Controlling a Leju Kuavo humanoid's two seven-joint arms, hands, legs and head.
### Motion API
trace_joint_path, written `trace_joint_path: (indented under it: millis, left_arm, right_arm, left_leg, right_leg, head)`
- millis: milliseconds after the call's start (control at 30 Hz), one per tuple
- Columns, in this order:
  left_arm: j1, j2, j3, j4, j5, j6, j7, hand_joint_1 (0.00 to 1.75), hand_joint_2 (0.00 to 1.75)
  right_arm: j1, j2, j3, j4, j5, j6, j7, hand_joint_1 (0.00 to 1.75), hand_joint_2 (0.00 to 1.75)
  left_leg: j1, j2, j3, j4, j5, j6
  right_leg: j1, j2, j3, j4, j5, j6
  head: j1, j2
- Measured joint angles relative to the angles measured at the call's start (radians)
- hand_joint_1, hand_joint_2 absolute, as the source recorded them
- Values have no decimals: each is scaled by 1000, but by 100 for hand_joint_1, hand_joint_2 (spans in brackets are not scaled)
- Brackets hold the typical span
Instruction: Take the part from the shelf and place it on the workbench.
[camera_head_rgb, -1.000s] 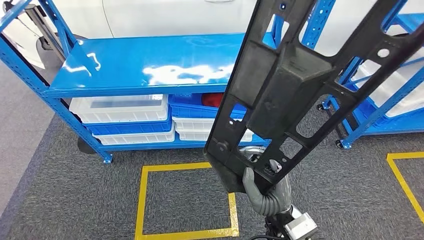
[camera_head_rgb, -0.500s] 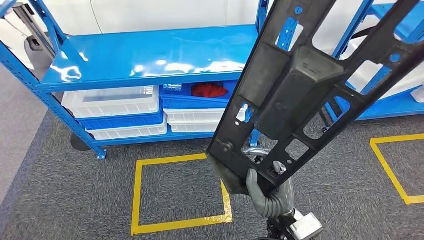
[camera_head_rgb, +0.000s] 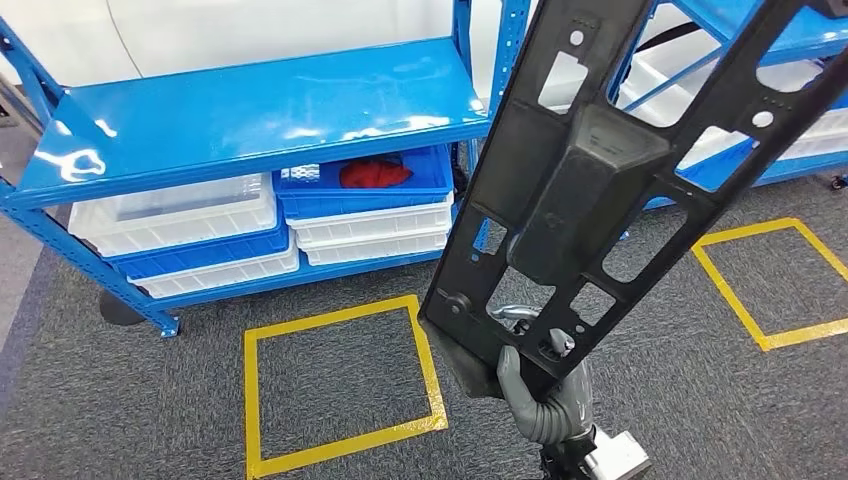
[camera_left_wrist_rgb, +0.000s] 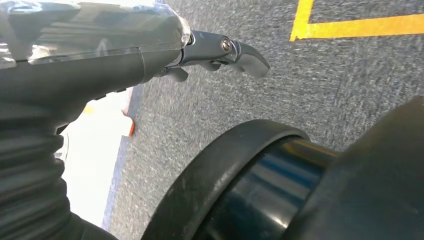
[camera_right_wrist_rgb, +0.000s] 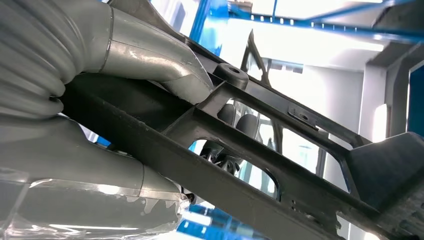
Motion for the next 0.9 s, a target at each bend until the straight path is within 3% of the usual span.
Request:
trace_joint_path:
  millis: [33, 100, 133, 200, 233, 267, 333, 400, 467, 500, 533, 600, 667, 700, 733, 767, 833, 900]
  left_arm:
    - [0, 0, 0, 0, -2, 0, 0, 0, 175]
    - [-1, 1, 0, 0, -11, 3, 0, 0, 175]
    - [-1, 1, 0, 0, -17, 4, 0, 0, 175]
    - [0, 1, 0, 0, -22, 6, -1, 0, 175]
    - [1, 1, 0, 0, -23, 6, -1, 0, 175]
    - [1, 1, 0, 0, -23, 6, -1, 0, 175]
    - [1, 1, 0, 0, -23, 6, -1, 0, 175]
    - [1, 1, 0, 0, -23, 6, -1, 0, 175]
    - [-1, 1, 0, 0, -23, 6, -1, 0, 175]
    - [-2, 1, 0, 0, -23, 6, -1, 0, 175]
    - [-3, 0, 0, 0, -23, 6, 0, 0, 175]
    - [-5, -2, 0, 0, -24, 6, 1, 0, 175]
    - [-3, -3, 0, 0, -26, 5, 3, 0, 175]
    - [-1, -3, 0, 0, -27, 5, 4, 0, 175]
    - [1, -3, 0, 0, -27, 5, 4, 0, 175]
    - [1, -3, 0, 0, -27, 4, 3, 0, 175]
    - [1, -3, 0, 0, -30, 0, -4, 0, 175]
    - [2, -2, 0, 0, -33, -4, -13, 0, 175]
  right_arm:
    - [2, 0, -1, -1, -1, 1, 0, 175, 175]
    - [2, 1, -2, -2, -1, 6, -1, 175, 175]
    - [1, 3, -2, -2, -2, 10, -1, 175, 175]
    - [-2, 7, -4, -2, -4, 16, 0, 175, 175]
    - [-3, 8, -4, -2, -4, 18, 0, 175, 175]
    - [-4, 9, -5, -2, -4, 18, 0, 175, 175]
    - [-6, 11, -6, -2, -4, 19, 0, 175, 175]
    - [-11, 13, -7, -2, -4, 19, 0, 175, 175]
    - [-15, 16, -8, -2, -4, 18, 0, 175, 175]
    - [-16, 17, -9, -2, -4, 18, 1, 175, 175]
    - [-15, 17, -10, -3, -4, 18, 1, 175, 175]
    - [-15, 17, -14, -7, -4, 18, 3, 175, 175]
    - [-16, 18, -17, -10, -2, 20, 4, 175, 175]
    - [-16, 18, -18, -11, -2, 21, 4, 175, 175]
    - [-16, 18, -19, -11, -1, 24, 5, 175, 175]
    - [-15, 19, -21, -11, -1, 28, 6, 175, 175]
    - [-15, 19, -26, -11, -1, 34, 8, 175, 175]
    - [-16, 19, -31, -13, -1, 38, 9, 175, 175]
  left_leg:
    - [2, -3, 0, 3, -5, -6]
    - [6, -37, -17, 48, -41, -17]
    - [8, -61, -40, 101, -73, -21]
    - [10, -81, -100, 231, -130, -24]
    - [10, -84, -119, 271, -137, -24]
    - [10, -86, -123, 276, -124, -22]
    - [11, -102, -83, 179, -52, -15]
    - [11, -145, -33, 58, 0, -5]
    - [10, -165, -17, 14, 5, 2]
    - [9, -158, -16, 8, 6, 5]
    - [11, -148, -16, 4, 10, 10]
    - [15, -126, -15, -7, 20, 23]
    - [14, -101, -16, -11, 23, 31]
    - [12, -88, -18, -11, 23, 33]
    - [11, -75, -19, -10, 23, 33]
    - [11, -63, -20, -10, 23, 33]
    - [10, -40, -20, -8, 22, 31]
    - [6, -23, -20, -2, 17, 24]
  right_leg:
    - [-1, 9, -1, -1, 2, -6]
    - [-5, 28, -4, -5, 7, -17]
    - [-6, 37, -5, -5, 9, -21]
    - [-4, 59, -9, -5, 12, -26]
    - [-3, 71, -9, -5, 13, -27]
    - [-2, 84, -9, -4, 14, -27]
    - [-2, 110, -7, -4, 15, -25]
    - [-1, 133, -9, -2, 18, -18]
    - [-4, 154, -19, -1, 25, -5]
    - [-5, 164, -23, -3, 29, 3]
    - [-6, 163, -26, -3, 31, 9]
    - [-3, 129, -42, 30, 6, 18]
    - [-2, 82, -90, 135, -57, 24]
    - [-3, 73, -118, 198, -87, 27]
    - [-4, 68, -136, 244, -102, 29]
    - [-5, 64, -138, 258, -99, 31]
    - [-6, 47, -86, 175, -50, 31]
    - [-2, 6, -15, 47, -10, 22]
  head:
    - [0, 0]
    - [0, 0]
    - [0, 0]
    - [0, 0]
    - [0, 0]
    - [0, 0]
    - [0, 0]
    - [0, 0]
    - [0, 0]
    - [0, 0]
    - [0, 0]
    - [0, 0]
    - [0, 0]
    - [0, 0]
    - [0, 0]
    - [0, 0]
    - [0, 0]
    - [0, 0]
